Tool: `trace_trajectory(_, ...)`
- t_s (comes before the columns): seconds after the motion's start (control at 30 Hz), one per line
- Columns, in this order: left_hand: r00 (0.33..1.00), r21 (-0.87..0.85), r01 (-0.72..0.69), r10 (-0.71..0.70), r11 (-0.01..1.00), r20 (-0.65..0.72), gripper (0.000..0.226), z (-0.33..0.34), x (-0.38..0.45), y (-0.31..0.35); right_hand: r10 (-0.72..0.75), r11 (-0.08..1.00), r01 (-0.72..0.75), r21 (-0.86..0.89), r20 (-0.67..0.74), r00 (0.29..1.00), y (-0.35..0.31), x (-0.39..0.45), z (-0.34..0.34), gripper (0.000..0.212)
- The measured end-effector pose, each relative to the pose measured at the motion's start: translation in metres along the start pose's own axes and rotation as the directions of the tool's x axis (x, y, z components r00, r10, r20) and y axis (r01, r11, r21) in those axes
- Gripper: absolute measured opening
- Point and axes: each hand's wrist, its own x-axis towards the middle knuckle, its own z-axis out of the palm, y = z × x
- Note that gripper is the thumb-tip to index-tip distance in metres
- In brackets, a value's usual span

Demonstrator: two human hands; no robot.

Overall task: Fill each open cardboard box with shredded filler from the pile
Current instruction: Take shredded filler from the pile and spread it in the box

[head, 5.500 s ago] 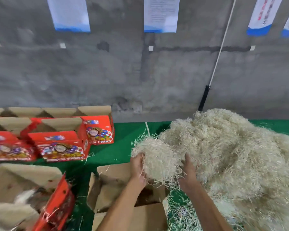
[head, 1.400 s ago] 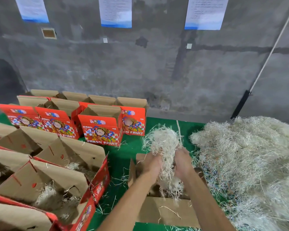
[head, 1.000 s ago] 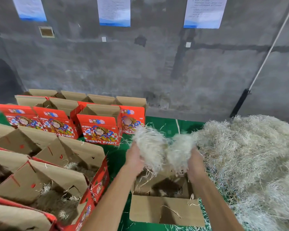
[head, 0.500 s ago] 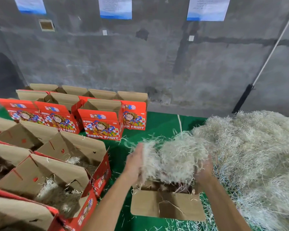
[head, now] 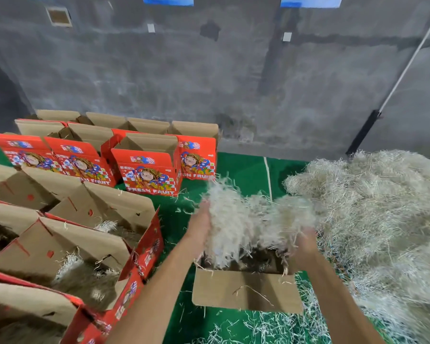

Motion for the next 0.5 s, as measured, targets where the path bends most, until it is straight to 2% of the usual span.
trace_trajectory(0.03, 0.996, 0.042, 0.037, -0.041, 0.998, 0.084, 0.086, 0.014, 0.0, -0.007, -0.012, 0.997, 0.02, -0.071, 0.108, 0.994, 0.005, -0.007, 0.015, 0.037)
trace_trajectory(0.1, 0.975, 0.18, 0.054, -0.091, 0.982, 0.201, 0.084, 0.032, -0.005, -0.021, -0.014, 0.989, 0.066, -0.135, 0.36, 0.933, 0.009, -0.025, 0.042, 0.035)
trace_trajectory(0.13, 0.98, 0.245, 0.048, -0.092, 0.968, 0.174, 0.078, 0.036, -0.007, -0.032, 0.0, 0.984, 0.07, -0.164, 0.396, 0.918, 0.014, -0.025, 0.052, 0.032)
trace_trajectory(0.17, 0.992, 0.29, 0.023, -0.058, 0.957, 0.115, 0.075, 0.035, -0.005, -0.038, -0.008, 0.977, 0.085, -0.194, 0.365, 0.931, 0.022, -0.02, 0.054, 0.024)
trace_trajectory(0.2, 0.999, 0.289, -0.005, -0.008, 0.957, 0.046, 0.075, 0.028, -0.002, -0.041, -0.014, 0.98, 0.071, -0.186, 0.291, 0.957, 0.025, -0.013, 0.053, 0.012)
trace_trajectory(0.23, 0.999, 0.279, -0.05, 0.052, 0.959, 0.0, 0.075, 0.019, 0.005, -0.044, 0.003, 0.975, 0.04, -0.22, 0.19, 0.982, 0.026, -0.008, 0.047, 0.009)
trace_trajectory(0.27, 0.993, 0.272, -0.08, 0.099, 0.959, -0.057, 0.074, 0.01, 0.012, -0.044, -0.009, 0.965, 0.028, -0.262, 0.074, 0.997, 0.029, -0.003, 0.041, 0.018)
trace_trajectory(0.33, 0.981, 0.324, -0.128, 0.168, 0.937, -0.097, 0.06, -0.003, 0.02, -0.045, -0.067, 0.93, 0.05, -0.363, -0.034, 0.997, 0.034, 0.009, 0.029, 0.034)
trace_trajectory(0.4, 0.978, 0.432, -0.14, 0.193, 0.891, -0.081, 0.042, -0.005, 0.022, -0.048, -0.016, 0.856, 0.028, -0.516, 0.028, 0.999, 0.039, 0.017, 0.027, 0.038)
trace_trajectory(0.43, 0.978, 0.477, -0.153, 0.203, 0.865, -0.053, 0.05, -0.001, 0.021, -0.049, -0.018, 0.765, 0.094, -0.637, 0.125, 0.992, 0.041, 0.019, 0.031, 0.04)
trace_trajectory(0.47, 0.979, 0.525, -0.157, 0.204, 0.836, -0.031, 0.059, 0.004, 0.022, -0.051, -0.009, 0.728, 0.151, -0.669, 0.21, 0.978, 0.042, 0.021, 0.034, 0.046)
trace_trajectory(0.5, 0.976, 0.592, -0.165, 0.217, 0.789, -0.016, 0.057, 0.008, 0.022, -0.05, -0.029, 0.676, 0.235, -0.698, 0.293, 0.956, 0.043, 0.021, 0.035, 0.057)
